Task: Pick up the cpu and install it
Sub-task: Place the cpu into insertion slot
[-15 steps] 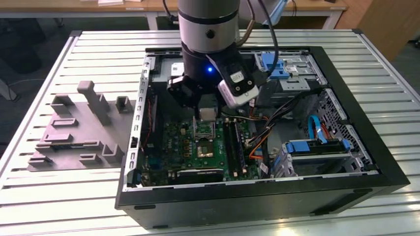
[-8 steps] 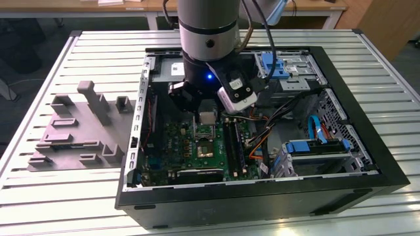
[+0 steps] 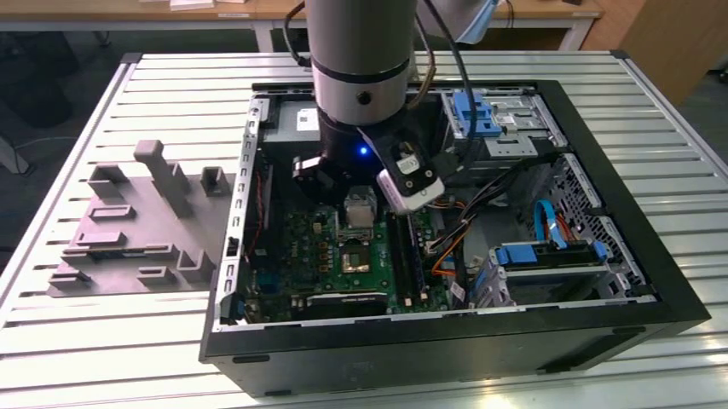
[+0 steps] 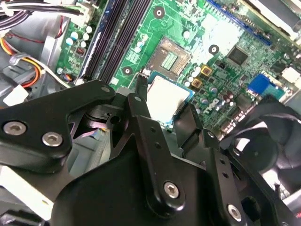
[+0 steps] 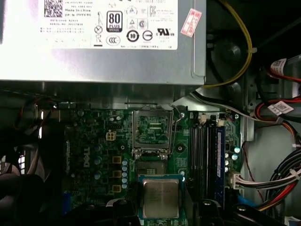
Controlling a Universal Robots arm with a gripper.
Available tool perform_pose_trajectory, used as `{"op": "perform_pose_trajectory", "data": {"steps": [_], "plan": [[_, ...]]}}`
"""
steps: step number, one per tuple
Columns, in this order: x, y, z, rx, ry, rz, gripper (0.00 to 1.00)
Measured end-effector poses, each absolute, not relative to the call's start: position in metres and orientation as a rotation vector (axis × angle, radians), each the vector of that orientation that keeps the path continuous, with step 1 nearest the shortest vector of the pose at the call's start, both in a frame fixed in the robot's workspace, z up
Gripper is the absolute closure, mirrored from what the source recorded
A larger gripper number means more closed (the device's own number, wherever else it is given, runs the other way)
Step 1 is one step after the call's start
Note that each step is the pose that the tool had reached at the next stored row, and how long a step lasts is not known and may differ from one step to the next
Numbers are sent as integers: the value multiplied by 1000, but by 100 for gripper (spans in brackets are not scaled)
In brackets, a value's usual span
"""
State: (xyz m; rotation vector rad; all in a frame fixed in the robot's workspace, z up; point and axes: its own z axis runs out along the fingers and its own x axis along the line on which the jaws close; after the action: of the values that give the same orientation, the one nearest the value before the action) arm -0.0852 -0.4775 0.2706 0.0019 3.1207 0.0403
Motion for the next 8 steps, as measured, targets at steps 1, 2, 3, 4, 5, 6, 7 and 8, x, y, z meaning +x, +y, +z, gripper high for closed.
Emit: {"op": "perform_pose_trajectory", "data": {"steps": [1,2,3,4,5,6,7,8], "plan": [[-85,-478,269,2,3121,40,53],[-85,-479,267,2,3121,40,53],[-85,-479,265,2,3121,40,53],[-85,-479,264,2,3121,40,53],[-85,-479,262,2,3121,40,53],[-85,-479,260,2,3121,40,53],[-85,-479,258,2,3121,40,53],[-86,-479,256,2,3121,40,53]]}}
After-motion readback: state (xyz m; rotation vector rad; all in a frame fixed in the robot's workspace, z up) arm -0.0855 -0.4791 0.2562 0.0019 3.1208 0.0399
